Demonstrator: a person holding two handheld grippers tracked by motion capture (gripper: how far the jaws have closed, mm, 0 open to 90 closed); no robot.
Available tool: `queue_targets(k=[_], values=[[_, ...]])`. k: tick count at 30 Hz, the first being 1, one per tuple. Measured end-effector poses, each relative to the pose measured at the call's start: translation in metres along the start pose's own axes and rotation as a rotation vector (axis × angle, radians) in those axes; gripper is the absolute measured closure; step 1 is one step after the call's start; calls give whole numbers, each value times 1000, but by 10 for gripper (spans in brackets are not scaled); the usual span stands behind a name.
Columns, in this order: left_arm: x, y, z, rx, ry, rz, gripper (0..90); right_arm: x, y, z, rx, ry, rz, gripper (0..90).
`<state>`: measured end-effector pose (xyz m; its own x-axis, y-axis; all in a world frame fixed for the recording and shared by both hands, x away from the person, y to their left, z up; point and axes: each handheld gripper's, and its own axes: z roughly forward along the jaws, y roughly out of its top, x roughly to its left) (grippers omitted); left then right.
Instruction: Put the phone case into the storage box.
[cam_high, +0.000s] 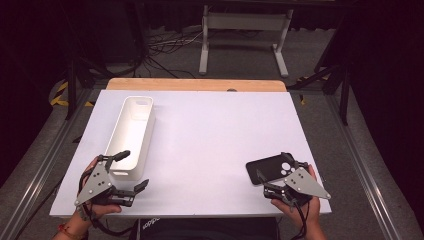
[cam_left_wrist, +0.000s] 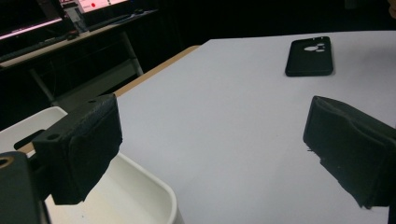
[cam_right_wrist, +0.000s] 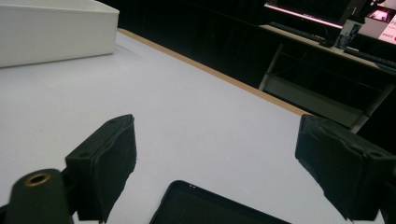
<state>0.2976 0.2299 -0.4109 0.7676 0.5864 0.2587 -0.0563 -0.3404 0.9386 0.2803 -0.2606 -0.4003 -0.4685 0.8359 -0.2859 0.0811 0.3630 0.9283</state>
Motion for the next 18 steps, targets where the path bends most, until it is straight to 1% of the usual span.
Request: queue_targets(k=[2, 3, 4, 5, 6, 10, 11, 13, 14, 15, 16, 17, 18], values=[[0, 0, 0, -4, 2, -1, 56, -1, 0, 1, 4, -2, 2, 136], [-1, 0, 0, -5, -4, -9, 62, -1, 0, 1, 9, 0, 5, 136], [-1, 0, 0, 2, -14, -3, 61, -2, 1, 1, 16, 6, 6, 135], [-1, 0, 0, 2, -14, -3, 61, -2, 1, 1, 16, 6, 6, 135], [-2, -1, 1, 5, -18, -7, 61, -2, 1, 1, 27, 8, 8, 134], [-2, -2, 2, 10, -36, -4, 59, -8, 3, 3, 71, 5, 25, 130], [-3, -2, 2, 13, -40, -9, 57, -9, 3, 3, 77, 3, 30, 129], [-3, -2, 2, 15, -44, -5, 56, -13, 4, 3, 101, -5, 38, 138], [-4, -3, 3, 17, -45, -7, 56, -13, 4, 3, 101, -5, 38, 138], [-4, -3, 3, 18, -47, -8, 56, -17, 6, 2, 129, 16, 52, 163], [-3, -3, 4, 22, -49, 4, 56, -20, 7, 2, 147, 25, 61, 169], [-4, -3, 5, 29, -52, -5, 56, -24, 8, 2, 166, 29, 67, 172], [-4, -3, 7, 34, -56, -3, 56, -27, 10, 2, 179, 29, 77, 181]])
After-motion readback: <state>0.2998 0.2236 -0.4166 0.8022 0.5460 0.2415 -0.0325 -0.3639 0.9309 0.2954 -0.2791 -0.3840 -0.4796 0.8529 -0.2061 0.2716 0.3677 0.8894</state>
